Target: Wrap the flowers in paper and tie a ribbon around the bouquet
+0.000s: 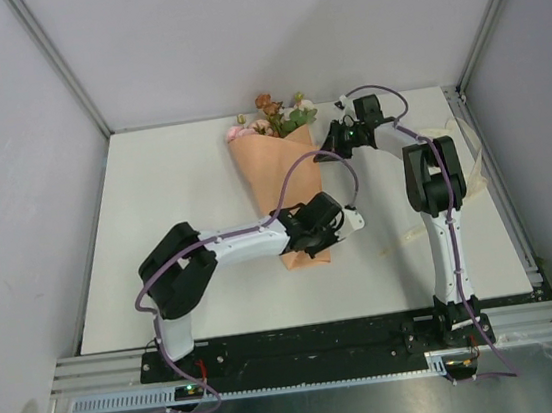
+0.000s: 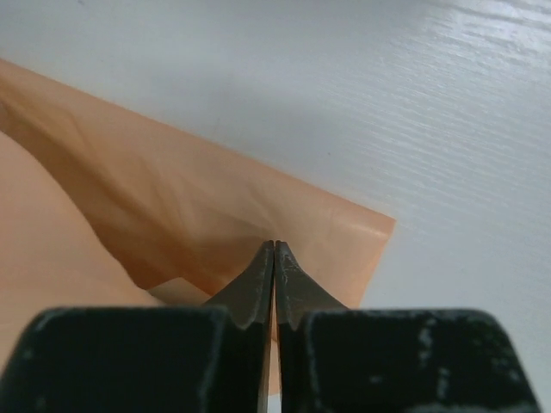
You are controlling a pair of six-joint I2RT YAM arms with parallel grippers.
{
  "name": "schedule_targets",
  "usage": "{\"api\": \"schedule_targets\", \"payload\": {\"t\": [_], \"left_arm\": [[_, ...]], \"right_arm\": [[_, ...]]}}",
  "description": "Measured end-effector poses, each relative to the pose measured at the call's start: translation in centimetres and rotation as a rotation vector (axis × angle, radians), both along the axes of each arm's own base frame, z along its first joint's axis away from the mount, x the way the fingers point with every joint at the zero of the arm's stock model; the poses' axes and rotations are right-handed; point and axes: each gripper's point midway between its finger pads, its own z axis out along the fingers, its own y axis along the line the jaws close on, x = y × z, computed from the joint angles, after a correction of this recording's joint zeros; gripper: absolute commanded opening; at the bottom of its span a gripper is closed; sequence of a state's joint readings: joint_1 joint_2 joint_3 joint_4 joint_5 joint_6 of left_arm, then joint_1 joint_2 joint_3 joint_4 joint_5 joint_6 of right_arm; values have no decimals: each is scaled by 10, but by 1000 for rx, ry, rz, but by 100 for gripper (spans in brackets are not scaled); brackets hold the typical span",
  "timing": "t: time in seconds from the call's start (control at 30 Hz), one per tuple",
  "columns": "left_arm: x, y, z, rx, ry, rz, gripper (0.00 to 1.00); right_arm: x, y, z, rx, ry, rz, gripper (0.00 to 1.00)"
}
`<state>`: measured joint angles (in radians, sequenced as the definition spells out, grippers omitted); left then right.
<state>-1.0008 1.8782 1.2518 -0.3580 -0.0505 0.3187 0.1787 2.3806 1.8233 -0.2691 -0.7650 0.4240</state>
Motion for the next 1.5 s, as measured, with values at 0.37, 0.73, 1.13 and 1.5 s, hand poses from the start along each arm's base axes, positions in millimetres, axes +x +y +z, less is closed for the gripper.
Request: {"api": "schedule_targets", "payload": {"t": [0.37,0.73,1.13,1.5], "left_arm": [[-33,11,-25,119,3,-183,0],[-41,16,-26,113,-1,-261,0],[-59,34,-25,69,107,-276,10],[-87,62,56,-295,364,-172,23]], "right_arm": [[14,-1,15,-19,-59,14,0],[21,-20,6,-89,-78,23,0],[9,-7,-31,-145,-5,66,0],[4,4,-33,-193,-9,89,0]]}}
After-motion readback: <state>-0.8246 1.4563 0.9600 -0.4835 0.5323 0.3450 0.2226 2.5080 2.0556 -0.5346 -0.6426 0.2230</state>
